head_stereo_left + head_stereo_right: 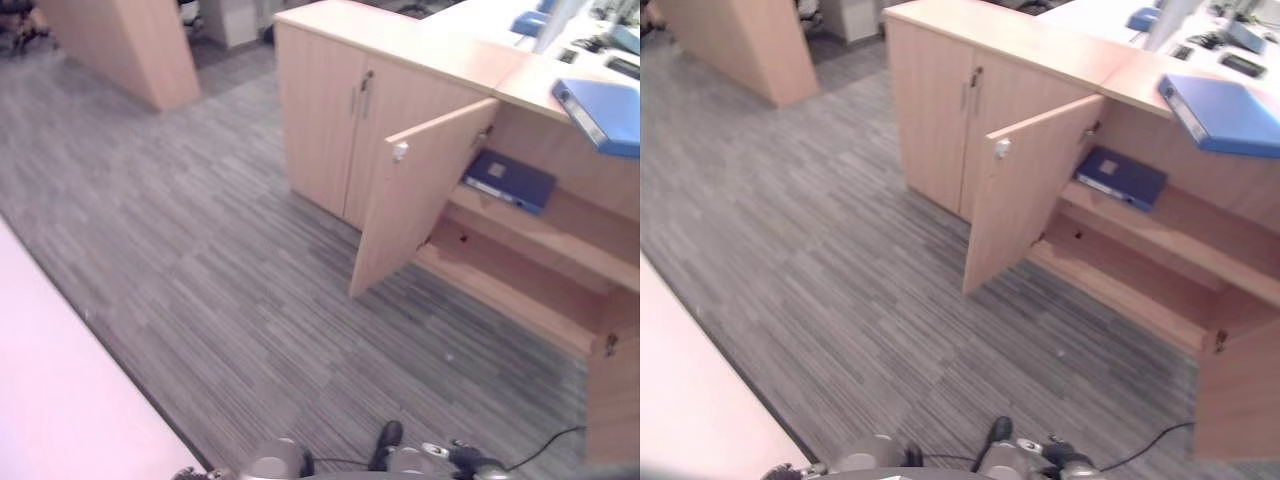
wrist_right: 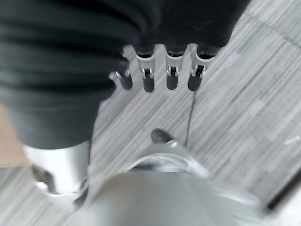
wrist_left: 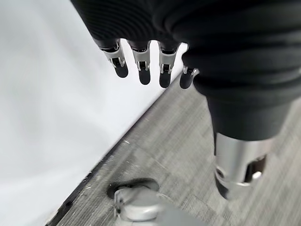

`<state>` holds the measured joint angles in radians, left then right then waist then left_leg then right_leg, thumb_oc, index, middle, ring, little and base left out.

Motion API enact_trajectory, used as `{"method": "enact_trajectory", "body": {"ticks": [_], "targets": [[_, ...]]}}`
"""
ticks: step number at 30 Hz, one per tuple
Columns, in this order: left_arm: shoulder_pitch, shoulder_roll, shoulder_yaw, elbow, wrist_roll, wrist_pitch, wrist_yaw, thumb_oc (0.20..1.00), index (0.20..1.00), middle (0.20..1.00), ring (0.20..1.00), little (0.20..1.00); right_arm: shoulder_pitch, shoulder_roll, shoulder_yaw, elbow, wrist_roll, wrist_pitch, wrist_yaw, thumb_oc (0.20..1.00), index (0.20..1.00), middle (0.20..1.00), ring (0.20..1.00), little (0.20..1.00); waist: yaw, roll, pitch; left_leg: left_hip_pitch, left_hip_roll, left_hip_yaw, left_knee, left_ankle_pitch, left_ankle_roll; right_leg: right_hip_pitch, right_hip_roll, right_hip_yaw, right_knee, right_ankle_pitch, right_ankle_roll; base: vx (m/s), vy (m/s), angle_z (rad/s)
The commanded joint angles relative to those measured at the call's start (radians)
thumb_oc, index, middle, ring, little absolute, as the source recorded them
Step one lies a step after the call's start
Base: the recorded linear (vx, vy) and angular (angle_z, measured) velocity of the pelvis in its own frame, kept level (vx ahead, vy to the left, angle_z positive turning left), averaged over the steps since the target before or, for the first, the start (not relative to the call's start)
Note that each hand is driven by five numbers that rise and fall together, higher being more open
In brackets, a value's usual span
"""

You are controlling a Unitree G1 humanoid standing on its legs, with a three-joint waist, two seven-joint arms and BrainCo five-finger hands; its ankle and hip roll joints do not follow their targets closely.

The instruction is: Put the empty folder in the office cabinet

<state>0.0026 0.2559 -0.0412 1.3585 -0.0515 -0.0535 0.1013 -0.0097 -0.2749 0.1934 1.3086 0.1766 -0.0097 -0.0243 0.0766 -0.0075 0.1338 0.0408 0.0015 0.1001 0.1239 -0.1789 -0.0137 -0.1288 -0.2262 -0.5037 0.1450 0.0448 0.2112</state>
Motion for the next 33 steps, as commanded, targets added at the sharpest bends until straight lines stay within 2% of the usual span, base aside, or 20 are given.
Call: {"method": "enact_trajectory", "body": {"ticks": [1, 3, 5, 6, 7, 8, 9, 10, 11, 12, 13, 14, 16, 17, 18, 20, 26, 27, 31, 33], "targets": [[0.028, 0.018, -0.049, -0.005, 0.037, -0.009, 0.005, 1.0, 1.0, 1.0, 1.0, 1.0, -0.073, 0.0, -0.005, 0.063, 0.0, -0.017, -0.007, 1.0, 1.0, 1.0, 1.0, 1.0, 0.036, -0.032, -0.006, 0.17, 0.07, 0.04, -0.19, 0.046, -0.02, 0.045, 0.077, 0.008, -0.18, 0.111, -0.052, 0.19, -0.21, 0.6], [0.009, 0.015, -0.078, -0.017, 0.043, -0.012, 0.002, 1.0, 1.0, 1.0, 1.0, 1.0, -0.078, -0.006, -0.002, 0.062, 0.007, -0.02, -0.009, 1.0, 1.0, 1.0, 1.0, 1.0, 0.018, -0.029, -0.011, 0.161, 0.128, 0.036, -0.155, 0.039, -0.04, 0.04, 0.099, 0.021, -0.15, 0.069, -0.072, 0.18, -0.248, 0.33], [-0.014, 0.012, -0.104, -0.036, 0.038, -0.016, 0.0, 1.0, 1.0, 1.0, 1.0, 1.0, -0.084, -0.019, -0.004, 0.063, 0.016, -0.022, -0.013, 1.0, 1.0, 1.0, 1.0, 1.0, 0.006, -0.029, -0.004, 0.139, 0.166, 0.037, -0.091, 0.036, -0.048, 0.042, 0.112, 0.026, -0.118, 0.034, -0.092, 0.18, -0.291, 0.11], [-0.033, 0.008, -0.133, -0.061, 0.039, -0.02, -0.002, 1.0, 1.0, 1.0, 1.0, 1.0, -0.091, -0.031, -0.001, 0.064, 0.02, -0.024, -0.018, 1.0, 1.0, 1.0, 1.0, 1.0, 0.001, -0.036, 0.001, 0.115, 0.195, 0.042, -0.011, 0.047, -0.057, 0.06, 0.121, 0.019, -0.109, 0.011, -0.111, 0.25, -0.354, 0.16], [-0.047, 0.006, -0.163, -0.102, 0.043, -0.028, -0.003, 1.0, 1.0, 1.0, 1.0, 1.0, -0.102, -0.044, 0.006, 0.061, 0.016, -0.025, -0.022, 1.0, 1.0, 1.0, 1.0, 1.0, 0.004, -0.034, 0.01, 0.088, 0.2, 0.028, 0.071, 0.097, -0.058, 0.079, 0.14, 0.021, -0.102, -0.017, -0.13, 0.2, -0.276, 0.14], [-0.047, 0.006, -0.164, -0.102, 0.043, -0.027, -0.003, 1.0, 1.0, 1.0, 1.0, 1.0, -0.102, -0.045, 0.006, 0.061, 0.016, -0.025, -0.021, 1.0, 1.0, 1.0, 1.0, 1.0, 0.004, -0.033, 0.011, 0.086, 0.201, 0.027, 0.074, 0.096, -0.058, 0.079, 0.14, 0.02, -0.102, -0.018, -0.13, 0.25, -0.162, -0.01], [-0.058, 0.009, -0.194, -0.146, 0.052, -0.035, -0.008, 1.0, 1.0, 1.0, 1.0, 1.0, -0.11, -0.064, 0.01, 0.06, 0.005, -0.021, -0.018, 1.0, 1.0, 1.0, 1.0, 1.0, 0.012, -0.033, 0.014, 0.026, 0.128, -0.043, 0.083, 0.074, -0.038, 0.101, 0.147, 0.047, -0.102, -0.047, -0.138, 0.16, -0.055, -0.14], [-0.058, 0.009, -0.194, -0.147, 0.052, -0.034, -0.008, 1.0, 1.0, 1.0, 1.0, 1.0, -0.11, -0.064, 0.01, 0.06, 0.005, -0.021, -0.018, 1.0, 1.0, 1.0, 1.0, 1.0, 0.013, -0.033, 0.014, 0.027, 0.127, -0.042, 0.082, 0.074, -0.037, 0.101, 0.147, 0.047, -0.102, -0.047, -0.138, 0.21, -0.047, -0.39], [-0.061, 0.011, -0.198, -0.163, 0.049, -0.037, -0.011, 1.0, 1.0, 1.0, 1.0, 1.0, -0.111, -0.07, 0.012, 0.062, -0.003, -0.02, -0.018, 1.0, 1.0, 1.0, 1.0, 1.0, 0.015, -0.038, 0.013, 0.008, 0.108, -0.042, 0.056, 0.05, -0.031, 0.107, 0.14, 0.051, -0.104, -0.056, -0.134, 0.08, 0.022, -0.26], [-0.059, 0.017, -0.205, -0.188, 0.048, -0.037, -0.018, 1.0, 1.0, 1.0, 1.0, 1.0, -0.114, -0.075, 0.014, 0.065, -0.014, -0.017, -0.017, 1.0, 1.0, 1.0, 1.0, 1.0, 0.025, -0.051, 0.024, -0.069, 0.065, -0.038, 0.039, 0.092, -0.023, 0.117, 0.125, 0.055, -0.113, -0.047, -0.146, 0.16, 0.035, -0.2], [-0.058, 0.023, -0.211, -0.199, 0.053, -0.037, -0.019, 1.0, 1.0, 1.0, 1.0, 1.0, -0.116, -0.075, 0.021, 0.068, -0.023, -0.014, -0.018, 1.0, 1.0, 1.0, 1.0, 1.0, 0.047, -0.049, 0.036, -0.144, 0.027, -0.065, 0.008, 0.155, -0.025, 0.144, 0.141, 0.076, -0.13, -0.055, -0.149, 0.39, 0.105, -0.01], [-0.053, 0.031, -0.213, -0.212, 0.052, -0.043, -0.025, 1.0, 1.0, 1.0, 1.0, 1.0, -0.121, -0.068, 0.036, 0.076, -0.039, -0.016, -0.025, 1.0, 1.0, 1.0, 1.0, 1.0, 0.097, -0.03, 0.051, -0.25, -0.017, -0.127, -0.102, 0.29, -0.034, 0.211, 0.182, 0.131, -0.152, -0.082, -0.153, 0.44, 0.13, -0.07], [-0.052, 0.03, -0.212, -0.209, 0.051, -0.044, -0.027, 1.0, 1.0, 1.0, 1.0, 1.0, -0.122, -0.065, 0.037, 0.076, -0.041, -0.017, -0.025, 1.0, 1.0, 1.0, 1.0, 1.0, 0.11, -0.025, 0.053, -0.267, -0.025, -0.135, -0.123, 0.306, -0.034, 0.228, 0.185, 0.147, -0.154, -0.092, -0.155, 0.27, 0.105, -0.4], [-0.051, 0.028, -0.211, -0.201, 0.048, -0.044, -0.029, 1.0, 1.0, 1.0, 1.0, 1.0, -0.125, -0.061, 0.038, 0.076, -0.043, -0.018, -0.027, 1.0, 1.0, 1.0, 1.0, 1.0, 0.121, -0.018, 0.052, -0.288, -0.035, -0.152, -0.129, 0.319, -0.034, 0.24, 0.19, 0.169, -0.155, -0.097, -0.155, 0.25, 0.183, -1.04], [-0.041, 0.018, -0.197, -0.174, 0.041, -0.046, -0.029, 1.0, 1.0, 1.0, 1.0, 1.0, -0.123, -0.052, 0.04, 0.074, -0.049, -0.019, -0.021, 1.0, 1.0, 1.0, 1.0, 1.0, 0.127, -0.006, 0.035, -0.236, -0.026, -0.196, -0.166, 0.335, -0.023, 0.255, 0.196, 0.209, -0.145, -0.115, -0.146, 0.24, 0.188, -1.18], [-0.042, 0.017, -0.197, -0.174, 0.041, -0.046, -0.029, 1.0, 1.0, 1.0, 1.0, 1.0, -0.123, -0.053, 0.04, 0.074, -0.05, -0.019, -0.021, 1.0, 1.0, 1.0, 1.0, 1.0, 0.126, -0.005, 0.033, -0.24, -0.026, -0.198, -0.166, 0.336, -0.023, 0.252, 0.197, 0.208, -0.146, -0.113, -0.146, 0.17, 0.141, -1.09], [-0.03, 0.02, -0.163, -0.119, 0.034, -0.042, -0.022, 1.0, 1.0, 1.0, 1.0, 1.0, -0.097, -0.018, 0.031, 0.064, -0.05, -0.017, -0.011, 1.0, 1.0, 1.0, 1.0, 1.0, 0.118, -0.028, -0.023, -0.171, -0.069, -0.174, -0.129, 0.258, 0.033, 0.263, 0.099, 0.25, -0.132, -0.094, -0.096, 0.25, 0.25, -0.21], [-0.03, 0.02, -0.163, -0.119, 0.034, -0.042, -0.022, 1.0, 1.0, 1.0, 1.0, 1.0, -0.096, -0.018, 0.031, 0.064, -0.05, -0.017, -0.011, 1.0, 1.0, 1.0, 1.0, 1.0, 0.119, -0.028, -0.023, -0.172, -0.069, -0.173, -0.129, 0.257, 0.033, 0.262, 0.099, 0.251, -0.132, -0.094, -0.096, 0.17, 0.237, -0.13], [-0.026, 0.027, -0.149, -0.112, 0.037, -0.042, -0.02, 1.0, 1.0, 1.0, 1.0, 1.0, -0.098, -0.009, 0.03, 0.054, -0.053, -0.014, -0.002, 1.0, 1.0, 1.0, 1.0, 1.0, 0.12, -0.02, -0.036, -0.142, -0.102, -0.166, -0.134, 0.228, 0.061, 0.24, 0.04, 0.258, -0.091, -0.07, -0.07, 0.14, 0.23, -0.08], [-0.022, 0.03, -0.153, -0.116, 0.047, -0.043, -0.023, 1.0, 1.0, 1.0, 1.0, 1.0, -0.099, -0.011, 0.027, 0.043, -0.062, -0.011, 0.001, 1.0, 1.0, 1.0, 1.0, 1.0, 0.116, -0.009, -0.039, -0.123, -0.131, -0.16, -0.133, 0.203, 0.08, 0.227, -0.015, 0.249, -0.042, -0.038, -0.06, 0.13, 0.265, -0.12]]}}
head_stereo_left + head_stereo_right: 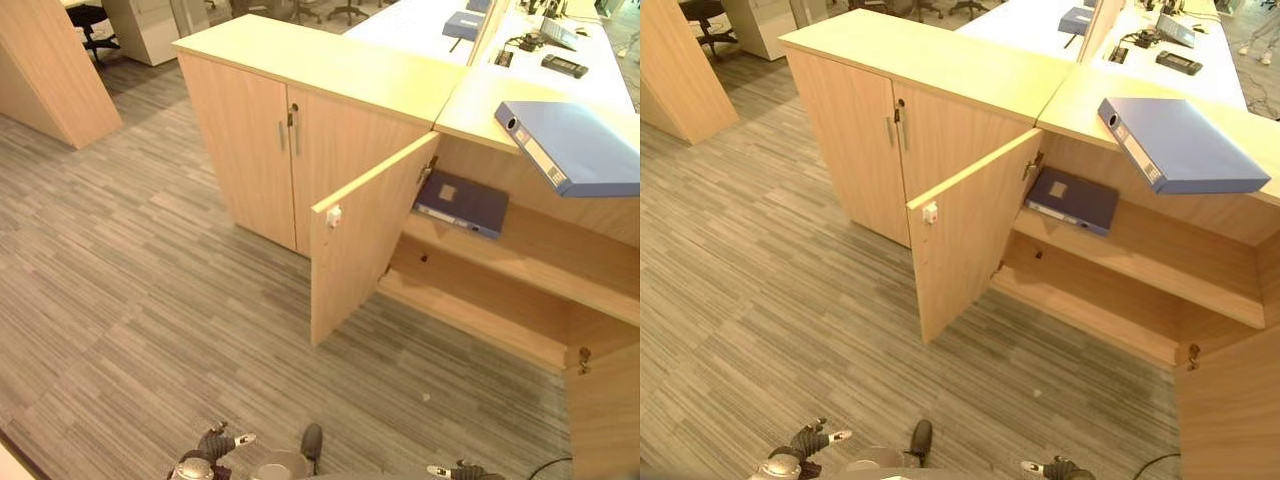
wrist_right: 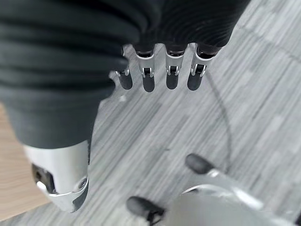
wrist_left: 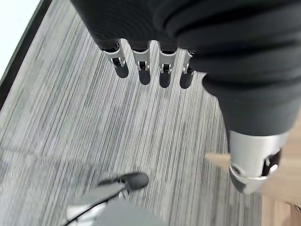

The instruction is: Put the empty folder in the office cabinet

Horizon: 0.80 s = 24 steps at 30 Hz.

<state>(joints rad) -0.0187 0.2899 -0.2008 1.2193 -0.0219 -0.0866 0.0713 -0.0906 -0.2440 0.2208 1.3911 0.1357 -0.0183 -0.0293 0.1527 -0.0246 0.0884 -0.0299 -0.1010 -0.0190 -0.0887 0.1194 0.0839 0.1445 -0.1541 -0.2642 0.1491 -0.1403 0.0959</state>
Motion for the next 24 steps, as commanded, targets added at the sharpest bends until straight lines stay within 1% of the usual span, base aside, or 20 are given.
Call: {"method": "enact_trajectory", "body": {"ticks": [1, 2, 4, 5, 6, 7, 8, 9, 10, 11, 12, 13, 14, 16, 17, 18, 19, 21, 22, 24], "targets": [[-0.001, -0.004, 0.007, 0.024, 0.017, -0.01, 0.007, 1.0, 1.0, 1.0, 1.0, 1.0, -0.018, -0.042, -0.001, -0.039, -0.021, -0.003, 0.006, 1.0, 1.0, 1.0, 1.0, 1.0, 0.04, 0.008, 0.007, -0.053, -0.028, -0.041, 0.08, -0.095, -0.017, -0.047, -0.087, 0.01, -0.045, 0.147, 0.055, 0.11, 0.238, -0.03], [0.002, -0.002, -0.004, 0.017, 0.033, -0.014, 0.003, 1.0, 1.0, 1.0, 1.0, 1.0, -0.019, -0.043, -0.001, -0.044, -0.028, -0.002, 0.01, 1.0, 1.0, 1.0, 1.0, 1.0, 0.037, 0.014, 0.007, -0.043, -0.039, -0.038, 0.082, -0.106, -0.009, -0.053, -0.115, 0.002, -0.018, 0.173, 0.058, 0.08, 0.174, 0.03], [0.01, 0.004, -0.035, -0.017, 0.064, -0.017, -0.01, 1.0, 1.0, 1.0, 1.0, 1.0, -0.024, -0.048, 0.002, -0.053, -0.036, 0.0, 0.013, 1.0, 1.0, 1.0, 1.0, 1.0, 0.034, 0.025, 0.013, -0.025, -0.05, -0.028, 0.089, -0.126, 0.005, -0.071, -0.165, -0.012, 0.047, 0.222, 0.051, 0.1, 0.24, -0.11], [0.012, 0.011, -0.059, -0.043, 0.089, -0.019, -0.023, 1.0, 1.0, 1.0, 1.0, 1.0, -0.029, -0.05, 0.004, -0.058, -0.041, 0.001, 0.013, 1.0, 1.0, 1.0, 1.0, 1.0, 0.033, 0.033, 0.015, -0.016, -0.046, -0.019, 0.093, -0.136, 0.007, -0.072, -0.185, -0.035, 0.073, 0.227, 0.043, 0.15, 0.183, -0.18], [0.018, 0.017, -0.081, -0.073, 0.107, -0.021, -0.035, 1.0, 1.0, 1.0, 1.0, 1.0, -0.034, -0.051, 0.007, -0.061, -0.047, 0.001, 0.014, 1.0, 1.0, 1.0, 1.0, 1.0, 0.034, 0.036, 0.016, 0.006, -0.041, -0.012, 0.09, -0.16, 0.004, -0.072, -0.206, -0.052, 0.103, 0.227, 0.049, 0.11, 0.201, -0.22], [0.027, 0.028, -0.113, -0.122, 0.132, -0.021, -0.056, 1.0, 1.0, 1.0, 1.0, 1.0, -0.041, -0.054, 0.01, -0.064, -0.059, 0.003, 0.017, 1.0, 1.0, 1.0, 1.0, 1.0, 0.038, 0.044, 0.024, 0.019, -0.037, 0.014, 0.091, -0.156, 0.01, -0.086, -0.234, -0.093, 0.127, 0.25, 0.04, 0.19, 0.141, -0.44], [0.034, 0.044, -0.137, -0.174, 0.148, -0.021, -0.074, 1.0, 1.0, 1.0, 1.0, 1.0, -0.047, -0.058, 0.017, -0.066, -0.066, 0.005, 0.02, 1.0, 1.0, 1.0, 1.0, 1.0, 0.038, 0.044, 0.024, 0.05, -0.028, 0.022, 0.079, -0.181, 0.003, -0.085, -0.24, -0.116, 0.141, 0.232, 0.053, 0.15, 0.117, -0.55], [0.038, 0.067, -0.18, -0.266, 0.169, -0.021, -0.106, 1.0, 1.0, 1.0, 1.0, 1.0, -0.067, -0.065, 0.024, -0.065, -0.077, 0.009, 0.024, 1.0, 1.0, 1.0, 1.0, 1.0, 0.033, 0.048, 0.029, 0.068, -0.016, 0.045, 0.068, -0.188, 0.001, -0.111, -0.214, -0.145, 0.116, 0.217, 0.053, 0.16, 0.019, -0.42], [0.038, 0.067, -0.18, -0.267, 0.169, -0.021, -0.106, 1.0, 1.0, 1.0, 1.0, 1.0, -0.067, -0.065, 0.024, -0.065, -0.077, 0.009, 0.024, 1.0, 1.0, 1.0, 1.0, 1.0, 0.034, 0.048, 0.029, 0.069, -0.016, 0.045, 0.068, -0.188, 0.001, -0.111, -0.214, -0.145, 0.116, 0.217, 0.053, 0.08, 0.001, -0.19], [0.038, 0.076, -0.202, -0.307, 0.177, -0.025, -0.12, 1.0, 1.0, 1.0, 1.0, 1.0, -0.083, -0.071, 0.03, -0.068, -0.081, 0.01, 0.026, 1.0, 1.0, 1.0, 1.0, 1.0, 0.025, 0.05, 0.038, 0.081, -0.01, 0.053, 0.064, -0.192, 0.0, -0.14, -0.188, -0.152, 0.093, 0.207, 0.056, 0.02, -0.052, -0.13], [0.028, 0.099, -0.245, -0.396, 0.196, -0.029, -0.145, 1.0, 1.0, 1.0, 1.0, 1.0, -0.1, -0.079, 0.039, -0.073, -0.086, 0.013, 0.027, 1.0, 1.0, 1.0, 1.0, 1.0, 0.005, 0.049, 0.059, 0.093, -0.007, 0.072, 0.067, -0.186, 0.002, -0.195, -0.142, -0.164, 0.023, 0.237, 0.053, 0.02, -0.053, -0.26], [0.029, 0.1, -0.245, -0.399, 0.196, -0.027, -0.146, 1.0, 1.0, 1.0, 1.0, 1.0, -0.1, -0.079, 0.039, -0.073, -0.086, 0.013, 0.027, 1.0, 1.0, 1.0, 1.0, 1.0, 0.007, 0.05, 0.059, 0.094, -0.005, 0.073, 0.067, -0.187, 0.002, -0.193, -0.139, -0.163, 0.02, 0.238, 0.052, 0.05, -0.069, -0.41], [0.021, 0.112, -0.267, -0.438, 0.202, -0.031, -0.151, 1.0, 1.0, 1.0, 1.0, 1.0, -0.11, -0.08, 0.048, -0.078, -0.083, 0.012, 0.023, 1.0, 1.0, 1.0, 1.0, 1.0, -0.01, 0.044, 0.072, 0.115, -0.008, 0.071, 0.065, -0.195, 0.0, -0.232, -0.104, -0.154, -0.019, 0.259, 0.058, 0.1, -0.058, -0.58], [0.005, 0.145, -0.292, -0.529, 0.203, -0.036, -0.167, 1.0, 1.0, 1.0, 1.0, 1.0, -0.121, -0.081, 0.05, -0.085, -0.076, 0.012, 0.018, 1.0, 1.0, 1.0, 1.0, 1.0, -0.034, 0.036, 0.095, 0.147, -0.006, 0.057, 0.072, -0.216, -0.004, -0.28, -0.054, -0.124, -0.091, 0.296, 0.074, 0.13, -0.077, -0.39], [0.005, 0.145, -0.292, -0.529, 0.203, -0.036, -0.168, 1.0, 1.0, 1.0, 1.0, 1.0, -0.121, -0.081, 0.05, -0.085, -0.076, 0.012, 0.018, 1.0, 1.0, 1.0, 1.0, 1.0, -0.034, 0.036, 0.096, 0.148, -0.006, 0.057, 0.072, -0.216, -0.004, -0.28, -0.053, -0.124, -0.091, 0.296, 0.074, 0.21, -0.139, 0.04], [-0.018, 0.177, -0.314, -0.606, 0.203, -0.049, -0.185, 1.0, 1.0, 1.0, 1.0, 1.0, -0.123, -0.079, 0.052, -0.084, -0.071, 0.012, 0.017, 1.0, 1.0, 1.0, 1.0, 1.0, -0.054, 0.025, 0.106, 0.173, -0.002, 0.032, 0.074, -0.232, -0.011, -0.31, -0.017, -0.073, -0.151, 0.325, 0.089, 0.2, -0.163, 0.19], [-0.024, 0.188, -0.321, -0.628, 0.2, -0.053, -0.192, 1.0, 1.0, 1.0, 1.0, 1.0, -0.122, -0.078, 0.051, -0.08, -0.069, 0.013, 0.02, 1.0, 1.0, 1.0, 1.0, 1.0, -0.06, 0.018, 0.106, 0.176, -0.003, 0.023, 0.073, -0.233, -0.014, -0.32, -0.016, -0.055, -0.165, 0.337, 0.092, 0.21, -0.163, 0.27], [-0.03, 0.197, -0.324, -0.657, 0.194, -0.058, -0.2, 1.0, 1.0, 1.0, 1.0, 1.0, -0.116, -0.078, 0.049, -0.076, -0.07, 0.013, 0.024, 1.0, 1.0, 1.0, 1.0, 1.0, -0.061, 0.013, 0.097, 0.185, -0.002, 0.015, 0.065, -0.24, -0.018, -0.307, -0.015, -0.051, -0.189, 0.34, 0.093, 0.21, -0.153, 0.51], [-0.029, 0.208, -0.333, -0.691, 0.176, -0.062, -0.21, 1.0, 1.0, 1.0, 1.0, 1.0, -0.112, -0.078, 0.054, -0.062, -0.079, 0.015, 0.029, 1.0, 1.0, 1.0, 1.0, 1.0, -0.063, 0.006, 0.075, 0.209, 0.009, 0.012, 0.048, -0.254, -0.024, -0.283, -0.021, -0.067, -0.202, 0.351, 0.087, 0.37, -0.256, 0.5], [-0.026, 0.218, -0.344, -0.723, 0.155, -0.066, -0.22, 1.0, 1.0, 1.0, 1.0, 1.0, -0.104, -0.077, 0.064, -0.048, -0.092, 0.014, 0.035, 1.0, 1.0, 1.0, 1.0, 1.0, -0.07, 0.005, 0.053, 0.232, 0.046, 0.007, 0.039, -0.263, -0.039, -0.271, -0.011, -0.069, -0.187, 0.334, 0.077, 0.36, -0.253, 0.14]]}}
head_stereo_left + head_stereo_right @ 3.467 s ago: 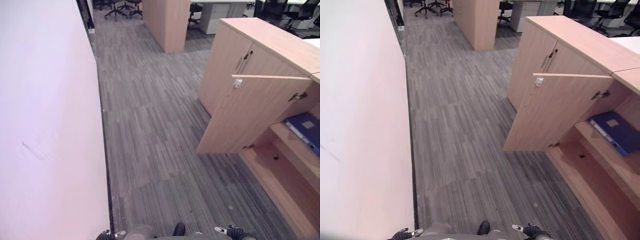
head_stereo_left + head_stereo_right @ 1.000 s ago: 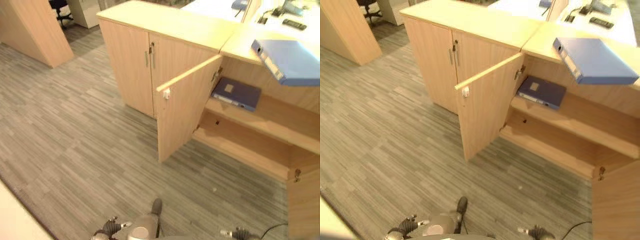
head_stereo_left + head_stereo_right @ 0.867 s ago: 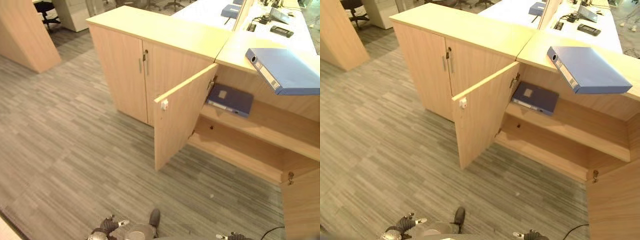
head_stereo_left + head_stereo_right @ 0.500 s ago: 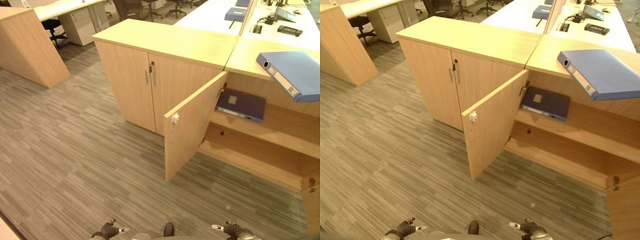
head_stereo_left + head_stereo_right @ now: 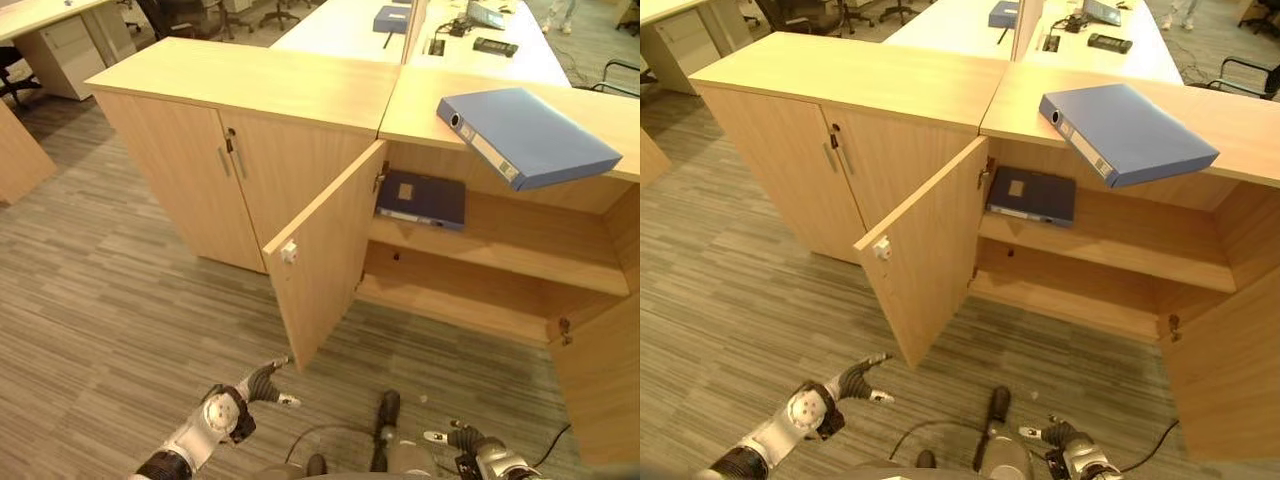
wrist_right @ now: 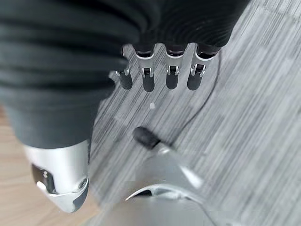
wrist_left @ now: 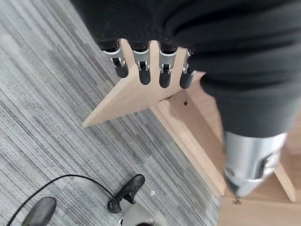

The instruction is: Put the empty folder in the office cabinet

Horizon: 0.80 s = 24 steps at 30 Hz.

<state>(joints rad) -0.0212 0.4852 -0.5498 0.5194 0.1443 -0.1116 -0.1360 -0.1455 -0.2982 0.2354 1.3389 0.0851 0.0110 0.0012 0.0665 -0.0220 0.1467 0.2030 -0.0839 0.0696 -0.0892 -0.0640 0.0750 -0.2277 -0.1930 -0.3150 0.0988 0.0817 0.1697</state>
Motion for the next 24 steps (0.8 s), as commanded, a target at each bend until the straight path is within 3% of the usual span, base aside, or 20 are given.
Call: {"method": "enact_trajectory", "body": {"ticks": [1, 3, 4, 8, 9, 11, 13, 15, 18, 19, 20, 21, 23, 24], "targets": [[-0.022, 0.028, 0.001, -0.037, -0.027, -0.042, -0.02, 1.0, 1.0, 1.0, 1.0, 1.0, -0.045, -0.024, 0.055, 0.014, -0.05, -0.015, 0.008, 1.0, 1.0, 1.0, 1.0, 1.0, 0.014, 0.005, -0.016, 0.012, 0.05, -0.082, 0.035, -0.086, -0.04, 0.108, 0.038, -0.018, -0.128, 0.1, -0.003, 0.31, -0.254, 0.1], [-0.021, 0.037, -0.007, -0.06, -0.044, -0.047, -0.027, 1.0, 1.0, 1.0, 1.0, 1.0, -0.045, -0.027, 0.058, 0.016, -0.053, -0.015, 0.008, 1.0, 1.0, 1.0, 1.0, 1.0, 0.012, 0.004, -0.022, 0.013, 0.066, -0.086, 0.039, -0.087, -0.048, 0.114, 0.044, -0.02, -0.122, 0.088, -0.009, 0.21, -0.223, 0.17], [-0.034, 0.052, -0.035, -0.095, -0.078, -0.043, -0.046, 1.0, 1.0, 1.0, 1.0, 1.0, -0.052, -0.033, 0.061, 0.018, -0.049, -0.017, 0.002, 1.0, 1.0, 1.0, 1.0, 1.0, 0.002, 0.006, -0.028, 0.009, 0.105, -0.09, 0.045, -0.084, -0.071, 0.117, 0.062, -0.027, -0.109, 0.061, -0.021, 0.19, -0.261, 0.1], [-0.071, 0.065, -0.09, -0.155, -0.141, -0.04, -0.077, 1.0, 1.0, 1.0, 1.0, 1.0, -0.054, -0.048, 0.072, 0.012, -0.042, -0.019, 0.001, 1.0, 1.0, 1.0, 1.0, 1.0, -0.017, 0.008, -0.035, 0.004, 0.169, -0.1, 0.07, -0.071, -0.11, 0.119, 0.089, -0.042, -0.067, -0.001, -0.048, 0.2, -0.269, 0.04], [-0.083, 0.076, -0.096, -0.187, -0.164, -0.038, -0.081, 1.0, 1.0, 1.0, 1.0, 1.0, -0.055, -0.053, 0.084, 0.001, -0.04, -0.02, 0.001, 1.0, 1.0, 1.0, 1.0, 1.0, -0.019, 0.011, -0.032, -0.013, 0.198, -0.097, 0.128, -0.044, -0.126, 0.129, 0.107, -0.039, -0.046, -0.032, -0.065, 0.15, -0.211, 0.14], [-0.092, 0.079, -0.099, -0.202, -0.169, -0.035, -0.083, 1.0, 1.0, 1.0, 1.0, 1.0, -0.058, -0.055, 0.091, -0.003, -0.041, -0.021, -0.001, 1.0, 1.0, 1.0, 1.0, 1.0, -0.018, 0.011, -0.027, -0.037, 0.215, -0.094, 0.194, -0.026, -0.136, 0.14, 0.121, -0.035, -0.036, -0.052, -0.076, 0.1, -0.176, 0.11], [-0.127, 0.074, -0.107, -0.217, -0.172, -0.029, -0.084, 1.0, 1.0, 1.0, 1.0, 1.0, -0.06, -0.059, 0.097, -0.005, -0.038, -0.022, -0.006, 1.0, 1.0, 1.0, 1.0, 1.0, -0.011, -0.014, -0.002, -0.124, 0.231, -0.066, 0.363, 0.067, -0.122, 0.182, 0.127, -0.042, -0.041, -0.076, -0.104, 0.11, -0.255, -0.06], [-0.137, 0.069, -0.105, -0.216, -0.176, -0.028, -0.075, 1.0, 1.0, 1.0, 1.0, 1.0, -0.066, -0.063, 0.096, -0.006, -0.036, -0.021, -0.011, 1.0, 1.0, 1.0, 1.0, 1.0, -0.004, -0.015, 0.01, -0.155, 0.236, -0.054, 0.419, 0.06, -0.109, 0.197, 0.13, -0.045, -0.038, -0.089, -0.109, 0.08, -0.12, 0.03], [-0.138, 0.052, -0.092, -0.221, -0.194, -0.029, -0.062, 1.0, 1.0, 1.0, 1.0, 1.0, -0.066, -0.072, 0.093, -0.015, -0.034, -0.021, -0.008, 1.0, 1.0, 1.0, 1.0, 1.0, 0.011, -0.017, 0.009, -0.217, 0.174, -0.041, 0.406, 0.009, -0.093, 0.218, 0.113, -0.037, -0.028, -0.114, -0.107, 0.14, 0.007, -0.05], [-0.145, 0.045, -0.089, -0.224, -0.198, -0.031, -0.064, 1.0, 1.0, 1.0, 1.0, 1.0, -0.064, -0.073, 0.093, -0.019, -0.037, -0.022, -0.006, 1.0, 1.0, 1.0, 1.0, 1.0, 0.028, -0.021, 0.011, -0.281, 0.108, -0.037, 0.347, -0.024, -0.084, 0.246, 0.107, -0.025, -0.043, -0.12, -0.103, 0.19, 0.058, -0.04], [-0.147, 0.046, -0.093, -0.228, -0.199, -0.033, -0.068, 1.0, 1.0, 1.0, 1.0, 1.0, -0.066, -0.075, 0.097, -0.022, -0.04, -0.025, -0.008, 1.0, 1.0, 1.0, 1.0, 1.0, 0.038, -0.015, 0.011, -0.312, 0.078, -0.039, 0.303, 0.007, -0.087, 0.259, 0.113, -0.018, -0.05, -0.12, -0.1, 0.14, 0.049, -0.06], [-0.147, 0.046, -0.093, -0.228, -0.199, -0.033, -0.068, 1.0, 1.0, 1.0, 1.0, 1.0, -0.065, -0.075, 0.097, -0.022, -0.04, -0.025, -0.007, 1.0, 1.0, 1.0, 1.0, 1.0, 0.039, -0.016, 0.01, -0.31, 0.077, -0.039, 0.298, 0.009, -0.087, 0.258, 0.112, -0.018, -0.051, -0.12, -0.099, 0.1, 0.049, -0.21], [-0.156, 0.044, -0.102, -0.229, -0.2, -0.039, -0.074, 1.0, 1.0, 1.0, 1.0, 1.0, -0.067, -0.073, 0.1, -0.022, -0.043, -0.028, -0.009, 1.0, 1.0, 1.0, 1.0, 1.0, 0.056, -0.004, 0.009, -0.364, 0.053, -0.048, 0.221, 0.09, -0.102, 0.287, 0.128, -0.006, -0.068, -0.123, -0.096, 0.08, 0.037, -0.38], [-0.157, 0.044, -0.103, -0.228, -0.2, -0.039, -0.074, 1.0, 1.0, 1.0, 1.0, 1.0, -0.067, -0.073, 0.099, -0.022, -0.043, -0.028, -0.009, 1.0, 1.0, 1.0, 1.0, 1.0, 0.058, -0.005, 0.008, -0.363, 0.052, -0.047, 0.215, 0.094, -0.102, 0.287, 0.127, -0.005, -0.07, -0.122, -0.097, 0.15, 0.077, -0.43]]}}
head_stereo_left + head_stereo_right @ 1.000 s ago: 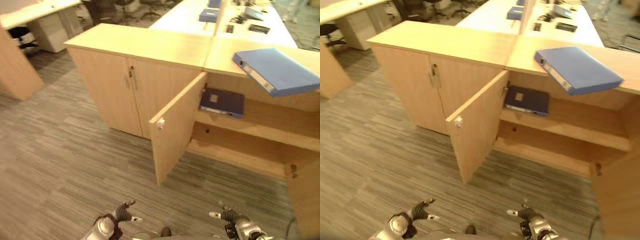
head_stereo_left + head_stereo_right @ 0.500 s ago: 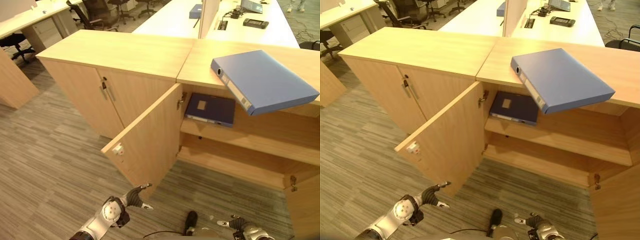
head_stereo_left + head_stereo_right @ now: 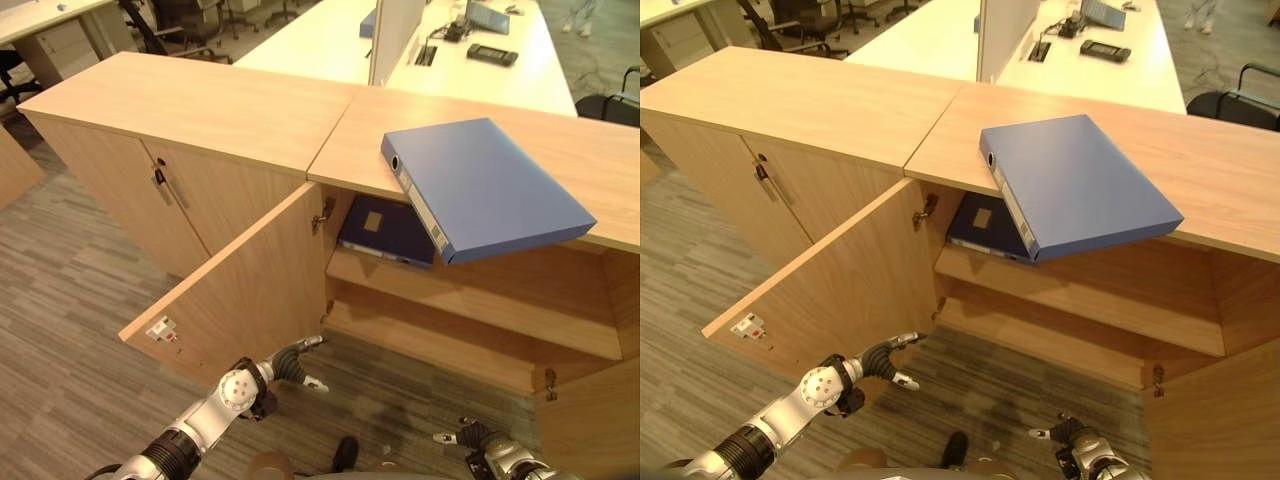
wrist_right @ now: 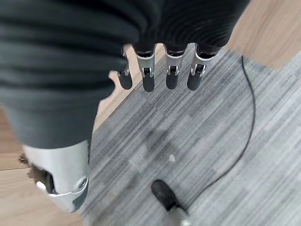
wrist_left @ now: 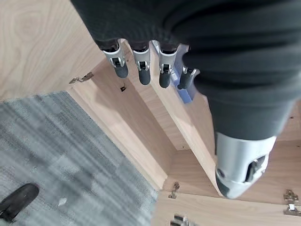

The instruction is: Put the empty folder in the office cabinet

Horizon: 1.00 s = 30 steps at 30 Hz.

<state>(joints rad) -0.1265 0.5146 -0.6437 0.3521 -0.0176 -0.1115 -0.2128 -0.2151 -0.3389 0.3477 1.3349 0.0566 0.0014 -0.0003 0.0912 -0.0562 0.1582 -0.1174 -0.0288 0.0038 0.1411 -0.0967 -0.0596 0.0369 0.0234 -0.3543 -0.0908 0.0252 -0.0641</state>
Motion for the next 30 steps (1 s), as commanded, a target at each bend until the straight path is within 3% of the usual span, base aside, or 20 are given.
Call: {"method": "enact_trajectory", "body": {"ticks": [1, 8, 10, 16, 22, 25, 30], "targets": [[-0.056, 0.018, -0.029, -0.073, -0.033, -0.045, -0.009, 1.0, 1.0, 1.0, 1.0, 1.0, 0.002, -0.023, -0.002, -0.021, -0.022, -0.022, -0.001, 1.0, 1.0, 1.0, 1.0, 1.0, 0.035, 0.047, -0.017, 0.014, 0.002, -0.004, -0.103, 0.138, 0.045, 0.029, -0.074, 0.052, 0.136, -0.083, 0.141, 0.19, 0.09, -0.34], [-0.097, 0.025, -0.033, -0.145, -0.083, -0.055, -0.008, 1.0, 1.0, 1.0, 1.0, 1.0, 0.034, 0.014, 0.004, -0.016, -0.038, -0.021, 0.008, 1.0, 1.0, 1.0, 1.0, 1.0, 0.018, 0.036, -0.066, 0.113, -0.019, -0.019, -0.204, 0.14, 0.071, 0.071, -0.085, 0.086, 0.101, -0.077, 0.149, 0.15, 0.07, -0.22], [-0.098, 0.022, 0.014, -0.187, -0.111, -0.067, 0.01, 1.0, 1.0, 1.0, 1.0, 1.0, 0.117, 0.014, 0.001, -0.044, -0.056, -0.036, 0.011, 1.0, 1.0, 1.0, 1.0, 1.0, -0.002, 0.033, -0.073, 0.145, -0.023, -0.011, -0.226, 0.13, 0.076, 0.081, -0.088, 0.102, 0.086, -0.069, 0.159, 0.09, 0.054, -0.15], [-0.048, 0.033, 0.059, -0.277, -0.15, -0.072, 0.021, 1.0, 1.0, 1.0, 1.0, 1.0, 0.105, 0.053, -0.003, -0.026, -0.049, -0.035, 0.012, 1.0, 1.0, 1.0, 1.0, 1.0, 0.007, 0.024, -0.084, 0.174, -0.029, -0.016, -0.228, 0.109, 0.084, 0.104, -0.092, 0.107, 0.063, -0.058, 0.167, 0.05, 0.016, -0.07], [-0.006, 0.067, 0.131, -0.404, -0.089, -0.085, 0.064, 1.0, 1.0, 1.0, 1.0, 1.0, 0.116, 0.085, -0.005, -0.027, -0.022, -0.037, 0.013, 1.0, 1.0, 1.0, 1.0, 1.0, 0.016, 0.017, -0.093, 0.192, -0.03, -0.022, -0.228, 0.1, 0.086, 0.12, -0.092, 0.107, 0.044, -0.049, 0.17, 0.03, -0.001, 0.0], [-0.024, 0.084, 0.19, -0.522, 0.024, -0.113, 0.139, 1.0, 1.0, 1.0, 1.0, 1.0, 0.121, 0.106, -0.003, -0.024, 0.001, -0.036, 0.005, 1.0, 1.0, 1.0, 1.0, 1.0, 0.021, 0.006, -0.095, 0.195, -0.03, -0.023, -0.228, 0.098, 0.084, 0.123, -0.083, 0.107, 0.026, -0.04, 0.168, 0.0, 0.0, 0.0], [-0.111, 0.078, 0.169, -0.567, 0.122, -0.136, 0.204, 1.0, 1.0, 1.0, 1.0, 1.0, 0.117, 0.12, 0.007, -0.017, 0.014, -0.038, -0.005, 1.0, 1.0, 1.0, 1.0, 1.0, 0.011, 0.002, -0.101, 0.197, -0.029, -0.021, -0.228, 0.095, 0.083, 0.124, -0.078, 0.107, 0.018, -0.038, 0.169, 0.0, 0.0, 0.0]]}}
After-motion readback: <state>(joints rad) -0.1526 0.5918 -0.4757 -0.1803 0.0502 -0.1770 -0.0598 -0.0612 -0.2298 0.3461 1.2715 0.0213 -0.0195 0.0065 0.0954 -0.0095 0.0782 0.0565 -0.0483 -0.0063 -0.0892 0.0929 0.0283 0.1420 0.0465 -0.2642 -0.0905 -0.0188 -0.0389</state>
